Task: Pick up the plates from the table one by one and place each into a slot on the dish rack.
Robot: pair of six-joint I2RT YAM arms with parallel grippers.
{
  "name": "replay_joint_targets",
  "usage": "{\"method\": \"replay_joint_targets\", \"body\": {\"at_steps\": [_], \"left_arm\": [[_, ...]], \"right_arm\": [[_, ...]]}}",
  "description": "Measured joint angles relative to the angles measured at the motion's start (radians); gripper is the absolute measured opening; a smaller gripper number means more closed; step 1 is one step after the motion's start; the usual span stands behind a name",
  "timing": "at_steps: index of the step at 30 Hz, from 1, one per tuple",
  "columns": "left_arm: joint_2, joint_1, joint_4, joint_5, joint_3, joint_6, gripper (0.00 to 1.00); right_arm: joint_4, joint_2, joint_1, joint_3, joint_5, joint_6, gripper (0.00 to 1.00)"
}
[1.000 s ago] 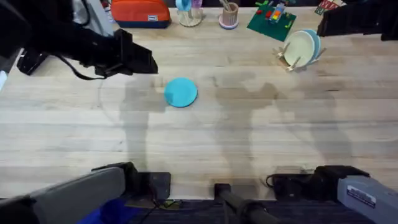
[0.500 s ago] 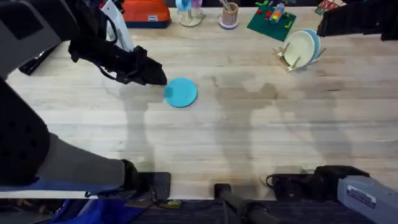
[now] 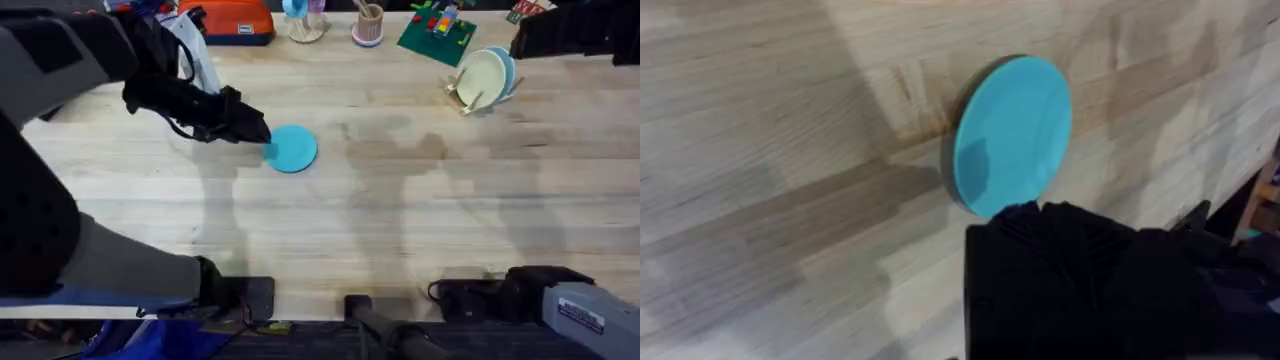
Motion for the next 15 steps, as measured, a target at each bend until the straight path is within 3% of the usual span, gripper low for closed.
{"method": "replay_joint_targets", "body": {"at_steps": [9,15], "left_arm": [[0.012,0.0,0.145,0.018,-0.091,-0.021,0.041],[0.123,0.001,0.191,0.041,-0.096,-0.029,0.04]], "right_arm": [[0.001,0.0,0.0,0.0,0.0,0.0,0.994],[0.001,0.0,0.0,0.0,0.0,0.0,0.994]]}}
